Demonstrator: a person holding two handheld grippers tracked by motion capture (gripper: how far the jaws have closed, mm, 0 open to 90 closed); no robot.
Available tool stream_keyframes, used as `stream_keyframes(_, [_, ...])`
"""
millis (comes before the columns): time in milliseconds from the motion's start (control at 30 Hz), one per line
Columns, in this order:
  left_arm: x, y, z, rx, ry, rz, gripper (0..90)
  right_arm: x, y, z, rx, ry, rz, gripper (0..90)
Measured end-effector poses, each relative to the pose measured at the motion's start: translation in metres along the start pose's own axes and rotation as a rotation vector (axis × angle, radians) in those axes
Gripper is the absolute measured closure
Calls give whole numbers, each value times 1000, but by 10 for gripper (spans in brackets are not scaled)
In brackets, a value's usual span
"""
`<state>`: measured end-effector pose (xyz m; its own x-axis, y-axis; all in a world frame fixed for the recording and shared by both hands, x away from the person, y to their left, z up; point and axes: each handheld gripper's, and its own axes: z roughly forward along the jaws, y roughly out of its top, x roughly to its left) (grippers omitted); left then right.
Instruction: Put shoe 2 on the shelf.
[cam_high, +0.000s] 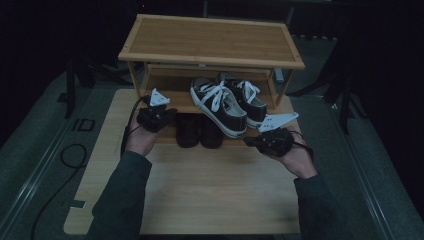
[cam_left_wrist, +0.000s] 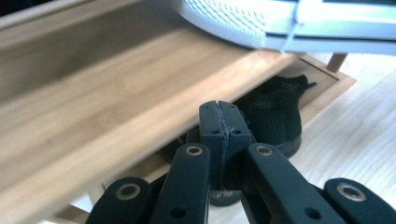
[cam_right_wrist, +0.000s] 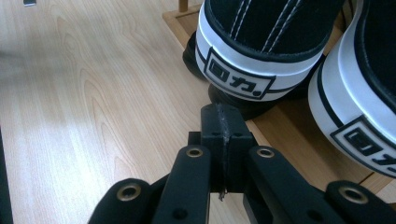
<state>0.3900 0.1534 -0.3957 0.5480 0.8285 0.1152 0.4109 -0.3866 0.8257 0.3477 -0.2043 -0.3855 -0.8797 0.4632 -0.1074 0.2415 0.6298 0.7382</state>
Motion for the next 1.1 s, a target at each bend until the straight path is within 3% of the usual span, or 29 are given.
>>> stream_keyframes(267, [11, 14, 8, 17, 32, -14, 900, 1, 2, -3, -16, -2, -9, 899])
stream_keyframes(500, [21, 19, 18, 37, 35, -35, 900, 1, 4, -4, -32, -2, -9, 899])
stream_keyframes(667, [23, 21, 24, 49, 37, -32, 900, 1, 7, -2, -38, -3, -12, 899])
stream_keyframes(733, [24, 22, 25, 74, 50, 1, 898, 0, 7, -1, -35, -8, -12, 900])
stream_keyframes(967, [24, 22, 27, 65, 44, -11, 899, 1, 8, 0, -33, -4, -15, 900])
stream_keyframes(1100, [24, 22, 26, 75, 55, 11, 900, 3, 8, 2, -36, 1, -19, 900])
